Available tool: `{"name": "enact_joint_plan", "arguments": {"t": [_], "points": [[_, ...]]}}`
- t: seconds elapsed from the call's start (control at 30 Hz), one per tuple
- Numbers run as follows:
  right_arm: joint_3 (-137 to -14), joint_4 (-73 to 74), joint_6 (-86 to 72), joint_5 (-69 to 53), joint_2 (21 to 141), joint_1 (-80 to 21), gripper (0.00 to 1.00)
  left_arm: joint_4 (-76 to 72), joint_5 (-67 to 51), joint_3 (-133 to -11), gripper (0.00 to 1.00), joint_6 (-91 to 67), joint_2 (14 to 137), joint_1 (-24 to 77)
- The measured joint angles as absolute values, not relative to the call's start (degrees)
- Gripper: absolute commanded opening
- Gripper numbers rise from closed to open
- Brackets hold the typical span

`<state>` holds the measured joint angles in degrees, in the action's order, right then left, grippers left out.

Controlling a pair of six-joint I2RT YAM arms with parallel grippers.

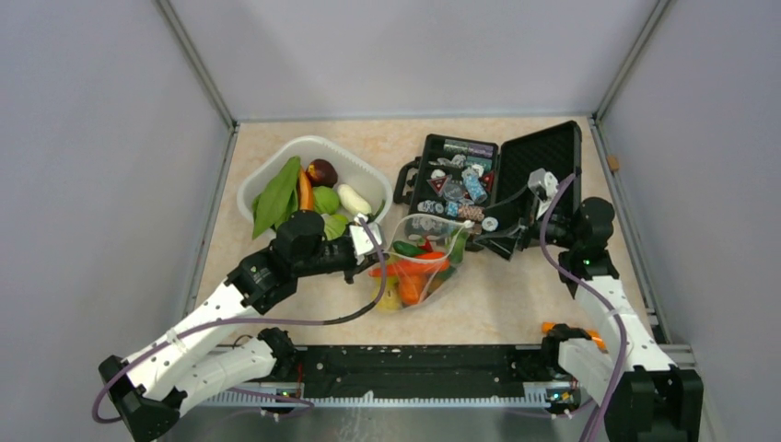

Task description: Place the food in the zip-top bag and seal the zipper

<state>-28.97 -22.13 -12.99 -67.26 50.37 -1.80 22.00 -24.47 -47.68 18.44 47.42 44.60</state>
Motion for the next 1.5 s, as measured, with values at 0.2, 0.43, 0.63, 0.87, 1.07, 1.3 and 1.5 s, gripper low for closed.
{"name": "enact_joint_plan", "arguments": {"t": [0.2,0.43,0.63,0.87,1.07,1.3,1.5], "points": [[-28.91,-22.39,-6.39,-68.07,52.69,-6.02,0.78,22.13,-24.84,-47.7,0.0,19.0,47.44,44.53],[-26.2,-26.5,-3.09,-65.98,56.01,-9.74,0.71,22.37,-25.1,-47.81,0.0,19.29,47.64,44.29],[-22.79,-35.4,-6.07,-66.59,59.24,-9.96,0.67,22.35,-25.52,-47.81,0.0,19.29,47.66,44.29],[-21.8,-48.77,-13.21,-67.79,62.13,-10.17,0.76,22.37,-25.93,-47.79,0.0,19.27,47.66,44.27],[-21.74,-59.37,-19.84,-68.58,66.52,-10.85,0.76,22.35,-25.93,-47.81,0.0,19.27,47.66,44.27],[-21.78,-78.96,-34.33,-69.93,76.86,-11.75,0.58,22.35,-25.91,-47.81,0.0,19.25,47.66,44.27],[-21.71,-83.0,-41.43,-70.7,83.18,-11.9,0.5,22.35,-25.91,-47.79,0.0,19.2,47.66,44.27]]}}
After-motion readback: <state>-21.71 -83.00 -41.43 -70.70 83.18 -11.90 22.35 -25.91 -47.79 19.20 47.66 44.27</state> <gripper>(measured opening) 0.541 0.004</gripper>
